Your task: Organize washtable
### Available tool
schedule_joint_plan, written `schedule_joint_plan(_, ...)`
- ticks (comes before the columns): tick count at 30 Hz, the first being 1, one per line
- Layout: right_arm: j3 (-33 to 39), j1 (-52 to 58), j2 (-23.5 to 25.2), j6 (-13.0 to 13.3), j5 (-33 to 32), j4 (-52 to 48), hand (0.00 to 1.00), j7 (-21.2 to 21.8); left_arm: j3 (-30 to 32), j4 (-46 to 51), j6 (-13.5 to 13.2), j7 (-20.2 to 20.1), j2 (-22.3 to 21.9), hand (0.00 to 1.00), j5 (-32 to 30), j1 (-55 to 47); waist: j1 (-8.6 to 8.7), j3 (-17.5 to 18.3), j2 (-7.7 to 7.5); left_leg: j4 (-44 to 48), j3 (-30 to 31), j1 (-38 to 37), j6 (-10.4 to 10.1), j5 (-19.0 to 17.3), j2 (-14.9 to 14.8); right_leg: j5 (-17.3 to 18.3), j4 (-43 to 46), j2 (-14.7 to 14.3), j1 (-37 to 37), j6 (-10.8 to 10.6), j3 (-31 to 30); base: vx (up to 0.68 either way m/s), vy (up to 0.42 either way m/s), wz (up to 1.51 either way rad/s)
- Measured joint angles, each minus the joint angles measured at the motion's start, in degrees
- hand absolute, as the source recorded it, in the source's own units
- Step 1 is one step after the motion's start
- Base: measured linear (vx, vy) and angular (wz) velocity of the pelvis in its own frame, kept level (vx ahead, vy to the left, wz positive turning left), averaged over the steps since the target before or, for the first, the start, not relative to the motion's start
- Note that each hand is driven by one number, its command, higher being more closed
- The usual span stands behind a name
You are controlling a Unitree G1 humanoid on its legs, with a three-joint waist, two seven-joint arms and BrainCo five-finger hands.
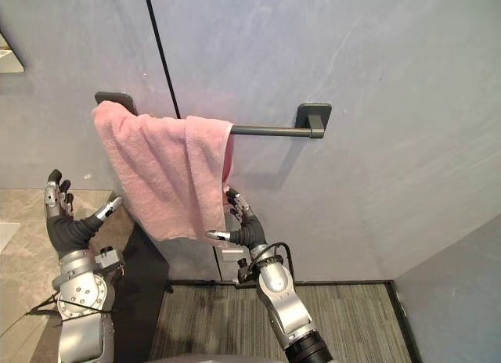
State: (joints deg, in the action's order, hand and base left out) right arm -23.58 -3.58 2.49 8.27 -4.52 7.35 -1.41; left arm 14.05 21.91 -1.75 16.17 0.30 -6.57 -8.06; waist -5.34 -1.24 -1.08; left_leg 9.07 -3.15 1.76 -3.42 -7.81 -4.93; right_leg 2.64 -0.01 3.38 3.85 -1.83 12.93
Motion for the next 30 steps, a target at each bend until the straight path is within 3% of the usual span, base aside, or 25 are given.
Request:
schedule_joint_plan(6,-4.99,-5.64,-0.18,-0.03,-3.14,-3.61,0.00,0.11,-1.20,-4.07,0.52,0.11,0.39,0.00,1.97,8.22,0.12,-2.49,1.59,-1.12,0.35,0.72,0.09,1.68,0.05,-0.20,1.24,0.47,-1.60,0.01,0.52,-0.05,0.001,0.04)
schedule_joint_plan(7,-6.10,-7.66,0.14,-0.01,-3.98,-4.10,0.00,0.08,-1.18,-4.66,0.73,0.28,0.82,1.00,1.98,10.03,0.16,-3.28,1.79,-1.14,0.42,1.69,0.05,2.22,0.04,-0.20,2.07,0.57,-2.88,0.02,0.53,-0.10,0.003,0.02)
schedule_joint_plan(15,-6.73,-16.53,2.88,0.01,-5.82,-4.25,0.00,-2.00,-1.14,-4.79,1.40,0.44,2.61,1.00,3.88,15.31,-0.12,-9.64,1.77,-0.76,0.48,6.99,-0.06,4.31,-0.07,-0.17,6.60,1.04,-10.08,0.37,0.42,-0.09,0.000,0.00)
schedule_joint_plan(27,-7.27,-19.10,4.00,0.22,-8.96,-6.71,0.00,-3.96,-0.85,-4.10,1.17,1.73,2.81,1.00,6.05,19.83,-0.10,-11.38,1.92,0.40,-0.43,9.79,-0.20,4.34,-0.08,1.55,10.86,1.91,-14.26,0.57,0.41,-0.01,-0.001,0.00)
schedule_joint_plan(28,-7.66,-19.13,4.00,0.23,-8.95,-6.70,1.00,-4.01,-0.78,-3.75,1.14,1.78,2.80,1.00,6.05,19.83,-0.11,-11.52,1.93,0.53,-0.47,9.82,-0.22,4.32,-0.08,1.64,10.97,1.95,-14.25,0.56,0.46,0.00,0.000,0.00)
schedule_joint_plan(30,-8.59,-19.45,4.11,0.23,-8.93,-6.71,1.00,-4.14,-0.46,-2.84,0.73,2.06,2.80,1.00,6.08,19.88,-0.10,-12.31,1.93,0.90,-0.62,9.86,-0.24,4.30,-0.10,1.86,11.32,2.02,-14.26,0.58,0.47,0.00,0.000,0.00)
